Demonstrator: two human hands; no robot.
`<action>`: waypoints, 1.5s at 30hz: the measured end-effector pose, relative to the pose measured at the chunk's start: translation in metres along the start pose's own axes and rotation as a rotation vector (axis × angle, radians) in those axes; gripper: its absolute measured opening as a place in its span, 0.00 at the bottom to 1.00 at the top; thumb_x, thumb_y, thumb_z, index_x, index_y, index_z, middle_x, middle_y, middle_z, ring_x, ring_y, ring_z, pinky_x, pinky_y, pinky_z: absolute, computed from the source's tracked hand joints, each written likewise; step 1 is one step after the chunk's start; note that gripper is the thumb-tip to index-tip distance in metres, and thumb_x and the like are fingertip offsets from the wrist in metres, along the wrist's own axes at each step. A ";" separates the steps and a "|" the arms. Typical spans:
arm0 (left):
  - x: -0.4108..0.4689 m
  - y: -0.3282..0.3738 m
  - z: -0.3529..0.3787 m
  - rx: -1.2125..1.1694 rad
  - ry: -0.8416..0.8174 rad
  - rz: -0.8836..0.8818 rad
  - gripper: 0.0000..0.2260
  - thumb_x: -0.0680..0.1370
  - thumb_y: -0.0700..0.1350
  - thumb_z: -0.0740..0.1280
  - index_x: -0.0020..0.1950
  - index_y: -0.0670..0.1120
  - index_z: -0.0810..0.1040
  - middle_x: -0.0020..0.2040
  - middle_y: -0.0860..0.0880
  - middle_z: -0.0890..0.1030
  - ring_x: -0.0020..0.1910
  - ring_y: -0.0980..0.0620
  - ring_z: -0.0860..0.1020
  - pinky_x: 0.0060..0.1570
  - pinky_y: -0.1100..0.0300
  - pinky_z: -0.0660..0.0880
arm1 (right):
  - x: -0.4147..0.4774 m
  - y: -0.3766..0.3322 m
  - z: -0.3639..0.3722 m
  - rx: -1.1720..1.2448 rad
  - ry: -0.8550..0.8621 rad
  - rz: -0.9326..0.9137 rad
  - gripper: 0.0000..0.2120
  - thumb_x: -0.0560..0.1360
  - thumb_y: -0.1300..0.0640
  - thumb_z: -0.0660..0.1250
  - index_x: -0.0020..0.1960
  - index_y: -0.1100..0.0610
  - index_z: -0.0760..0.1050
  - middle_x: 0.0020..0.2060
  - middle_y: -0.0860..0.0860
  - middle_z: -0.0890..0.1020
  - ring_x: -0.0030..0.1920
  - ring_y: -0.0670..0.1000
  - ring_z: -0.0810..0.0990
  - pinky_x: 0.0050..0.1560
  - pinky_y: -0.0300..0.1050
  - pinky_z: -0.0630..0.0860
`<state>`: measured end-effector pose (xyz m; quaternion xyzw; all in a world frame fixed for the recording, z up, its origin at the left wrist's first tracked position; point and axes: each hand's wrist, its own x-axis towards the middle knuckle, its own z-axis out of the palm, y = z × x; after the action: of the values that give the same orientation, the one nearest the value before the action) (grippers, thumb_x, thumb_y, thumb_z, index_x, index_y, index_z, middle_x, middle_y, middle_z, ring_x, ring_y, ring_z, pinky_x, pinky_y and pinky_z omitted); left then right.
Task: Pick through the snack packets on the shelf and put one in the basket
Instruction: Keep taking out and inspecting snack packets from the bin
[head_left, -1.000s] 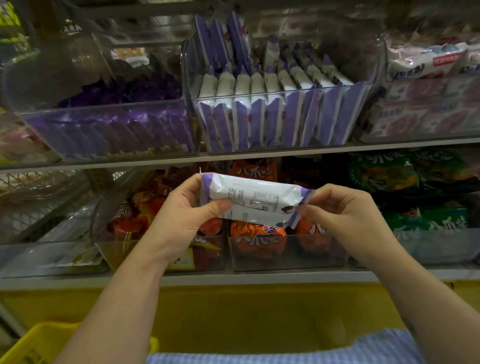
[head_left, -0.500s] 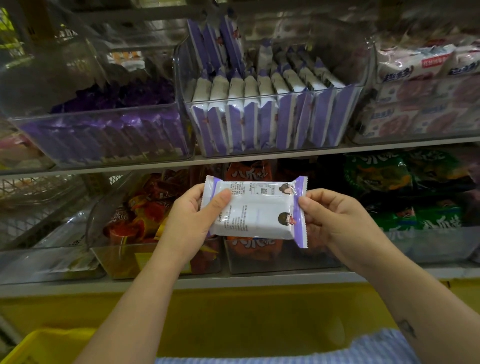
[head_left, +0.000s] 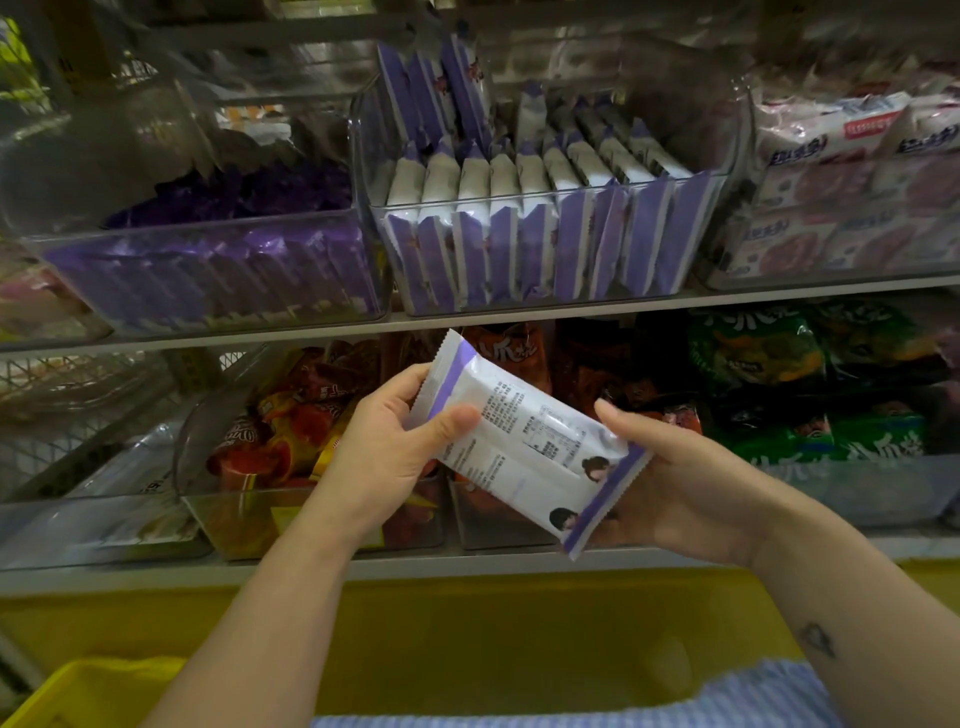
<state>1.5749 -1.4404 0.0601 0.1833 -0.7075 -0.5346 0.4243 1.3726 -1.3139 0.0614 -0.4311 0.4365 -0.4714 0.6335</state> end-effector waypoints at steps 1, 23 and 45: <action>0.000 0.001 0.000 -0.006 -0.014 0.008 0.15 0.70 0.47 0.71 0.56 0.47 0.79 0.50 0.50 0.86 0.49 0.53 0.84 0.41 0.64 0.79 | -0.001 0.001 -0.001 0.039 -0.034 0.020 0.24 0.70 0.40 0.66 0.64 0.45 0.78 0.63 0.58 0.79 0.63 0.61 0.78 0.59 0.61 0.77; -0.004 -0.018 0.059 -0.038 -0.005 -0.183 0.47 0.65 0.52 0.76 0.75 0.70 0.50 0.59 0.67 0.74 0.48 0.69 0.80 0.47 0.55 0.82 | 0.015 0.011 0.026 -0.125 0.228 -0.385 0.19 0.76 0.51 0.58 0.66 0.43 0.72 0.61 0.46 0.81 0.60 0.50 0.80 0.64 0.54 0.75; 0.003 -0.016 0.040 -0.306 0.112 -0.389 0.12 0.78 0.47 0.64 0.59 0.48 0.80 0.54 0.49 0.85 0.50 0.50 0.84 0.48 0.52 0.79 | 0.011 0.008 0.027 -0.150 0.139 -0.347 0.22 0.73 0.53 0.59 0.67 0.46 0.72 0.61 0.46 0.81 0.62 0.48 0.78 0.64 0.48 0.73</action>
<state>1.5380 -1.4239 0.0440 0.2790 -0.5450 -0.6961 0.3749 1.4024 -1.3199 0.0586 -0.5124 0.4322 -0.5682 0.4773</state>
